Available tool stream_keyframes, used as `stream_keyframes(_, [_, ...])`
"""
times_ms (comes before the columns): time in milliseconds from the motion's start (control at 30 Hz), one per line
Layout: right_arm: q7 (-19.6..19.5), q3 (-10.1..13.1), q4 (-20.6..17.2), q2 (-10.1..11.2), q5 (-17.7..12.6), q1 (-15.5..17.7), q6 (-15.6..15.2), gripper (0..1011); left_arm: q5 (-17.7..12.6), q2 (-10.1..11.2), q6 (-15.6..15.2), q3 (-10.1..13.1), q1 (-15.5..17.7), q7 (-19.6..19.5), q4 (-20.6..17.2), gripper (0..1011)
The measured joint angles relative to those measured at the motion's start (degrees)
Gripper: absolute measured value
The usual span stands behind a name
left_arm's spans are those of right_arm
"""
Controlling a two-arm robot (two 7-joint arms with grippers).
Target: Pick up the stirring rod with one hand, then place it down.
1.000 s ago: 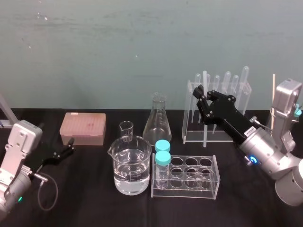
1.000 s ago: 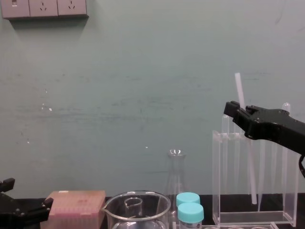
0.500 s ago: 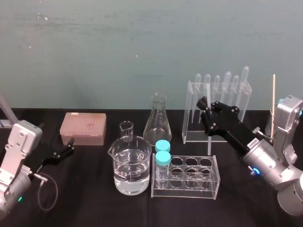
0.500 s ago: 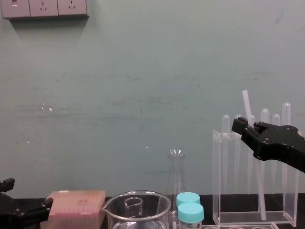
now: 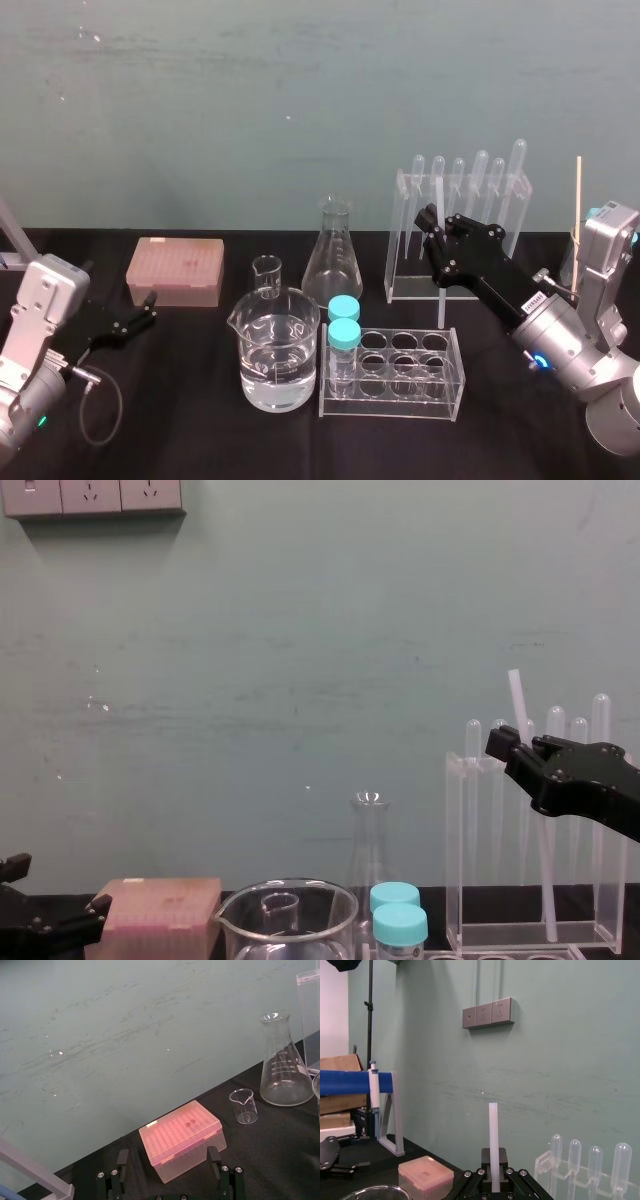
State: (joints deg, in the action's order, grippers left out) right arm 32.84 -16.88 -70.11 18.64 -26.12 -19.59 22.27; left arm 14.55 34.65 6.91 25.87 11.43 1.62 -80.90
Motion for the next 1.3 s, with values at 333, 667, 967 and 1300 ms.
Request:
stream_keyframes(333, [0.0,-0.07,0.02,0.0,-0.14,-0.05,-0.08,72,0.0,0.0,0.0,0.0,0.0,0.0,0.0,1000])
stream_keyframes(667, [0.0,-0.08,0.02,0.0,-0.21,-0.06,-0.14,72,0.0,0.0,0.0,0.0,0.0,0.0,0.0,1000])
stream_keyframes(967, [0.0,-0.08,0.02,0.0,-0.21,-0.06,-0.14,71,0.0,0.0,0.0,0.0,0.0,0.0,0.0,1000])
stream_keyframes(1300, [0.0,-0.08,0.02,0.0,-0.2,-0.07,-0.14,71,0.0,0.0,0.0,0.0,0.0,0.0,0.0,1000])
